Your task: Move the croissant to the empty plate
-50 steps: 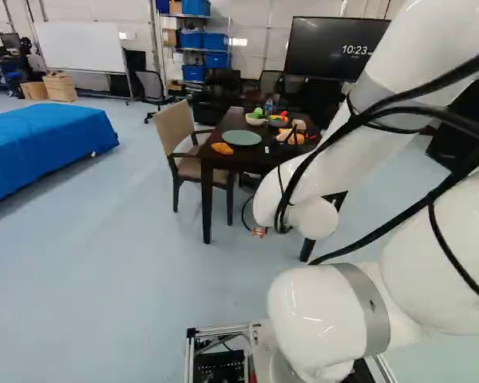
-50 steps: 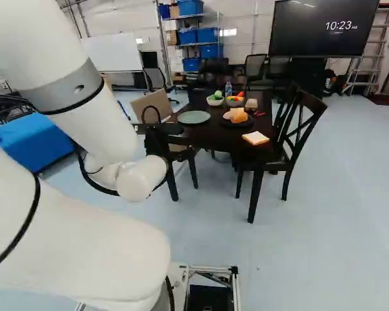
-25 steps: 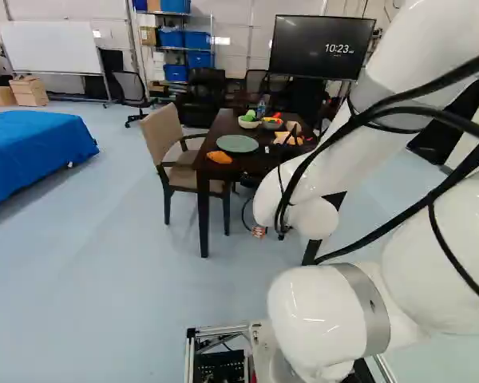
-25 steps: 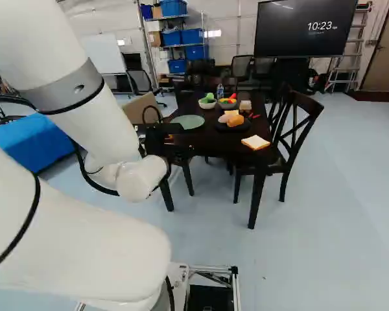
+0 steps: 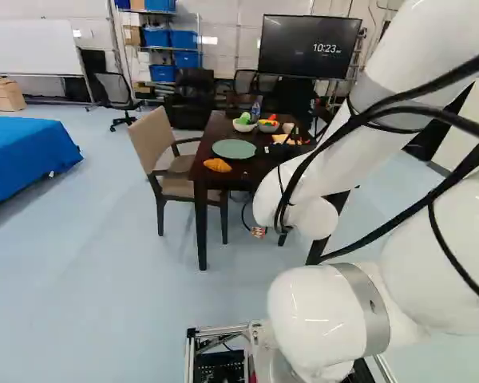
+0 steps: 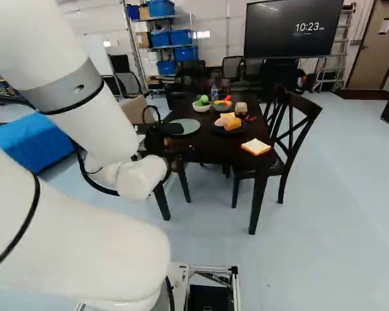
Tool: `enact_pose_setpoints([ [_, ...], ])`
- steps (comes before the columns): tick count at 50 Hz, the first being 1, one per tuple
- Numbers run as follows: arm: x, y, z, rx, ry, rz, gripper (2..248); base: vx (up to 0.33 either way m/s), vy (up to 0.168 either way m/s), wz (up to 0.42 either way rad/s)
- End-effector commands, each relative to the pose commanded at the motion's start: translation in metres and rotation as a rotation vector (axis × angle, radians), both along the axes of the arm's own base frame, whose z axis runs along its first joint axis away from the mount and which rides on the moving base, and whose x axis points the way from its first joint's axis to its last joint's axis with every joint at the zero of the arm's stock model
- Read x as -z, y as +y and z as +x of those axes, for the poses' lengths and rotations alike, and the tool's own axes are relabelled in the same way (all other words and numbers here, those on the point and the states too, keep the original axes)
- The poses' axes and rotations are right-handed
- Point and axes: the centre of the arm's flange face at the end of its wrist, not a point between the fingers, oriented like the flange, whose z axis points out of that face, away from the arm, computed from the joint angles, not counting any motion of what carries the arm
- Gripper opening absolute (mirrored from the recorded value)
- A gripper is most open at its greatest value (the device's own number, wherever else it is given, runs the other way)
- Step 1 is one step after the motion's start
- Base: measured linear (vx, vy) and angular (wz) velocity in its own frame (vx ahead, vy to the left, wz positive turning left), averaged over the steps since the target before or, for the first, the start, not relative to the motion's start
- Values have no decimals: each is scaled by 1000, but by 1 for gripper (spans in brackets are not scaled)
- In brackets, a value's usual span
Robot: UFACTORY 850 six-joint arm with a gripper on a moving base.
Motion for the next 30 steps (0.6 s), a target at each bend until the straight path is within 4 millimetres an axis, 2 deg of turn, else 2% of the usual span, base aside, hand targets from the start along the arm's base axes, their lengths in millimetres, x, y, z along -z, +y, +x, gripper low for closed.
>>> enact_pose_setpoints([
  [30, 0, 0, 0, 0, 0, 0, 247, 117, 57, -18],
])
